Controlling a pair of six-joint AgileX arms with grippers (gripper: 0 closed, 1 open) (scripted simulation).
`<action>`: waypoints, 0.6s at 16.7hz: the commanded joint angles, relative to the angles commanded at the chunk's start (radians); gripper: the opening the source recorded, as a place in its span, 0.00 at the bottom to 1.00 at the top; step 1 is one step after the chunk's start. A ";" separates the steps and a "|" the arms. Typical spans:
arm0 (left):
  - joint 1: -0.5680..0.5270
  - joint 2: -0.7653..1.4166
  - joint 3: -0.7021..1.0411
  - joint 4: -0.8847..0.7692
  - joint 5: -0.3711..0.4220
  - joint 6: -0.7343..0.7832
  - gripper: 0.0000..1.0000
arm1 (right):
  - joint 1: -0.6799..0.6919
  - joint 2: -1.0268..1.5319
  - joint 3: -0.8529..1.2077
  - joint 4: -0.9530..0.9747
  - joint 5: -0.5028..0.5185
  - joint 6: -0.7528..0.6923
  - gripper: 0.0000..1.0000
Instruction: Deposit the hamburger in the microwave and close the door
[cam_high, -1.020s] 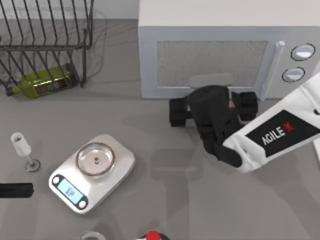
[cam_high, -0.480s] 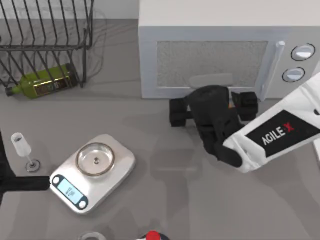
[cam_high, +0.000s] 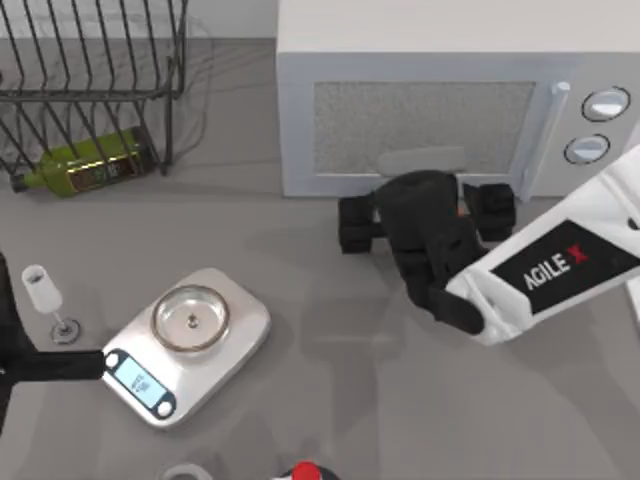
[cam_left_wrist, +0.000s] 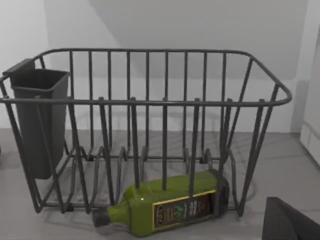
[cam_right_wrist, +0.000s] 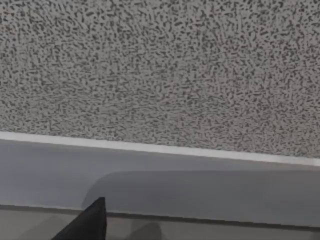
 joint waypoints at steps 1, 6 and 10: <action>-0.011 0.013 -0.005 0.022 -0.014 0.000 0.00 | 0.000 0.000 0.000 0.000 0.000 0.000 1.00; -0.069 0.075 -0.029 0.109 -0.073 0.003 0.00 | 0.000 0.000 0.000 0.000 0.000 0.000 1.00; -0.107 0.116 -0.045 0.167 -0.109 0.005 0.00 | 0.000 0.000 0.000 0.000 0.000 0.000 1.00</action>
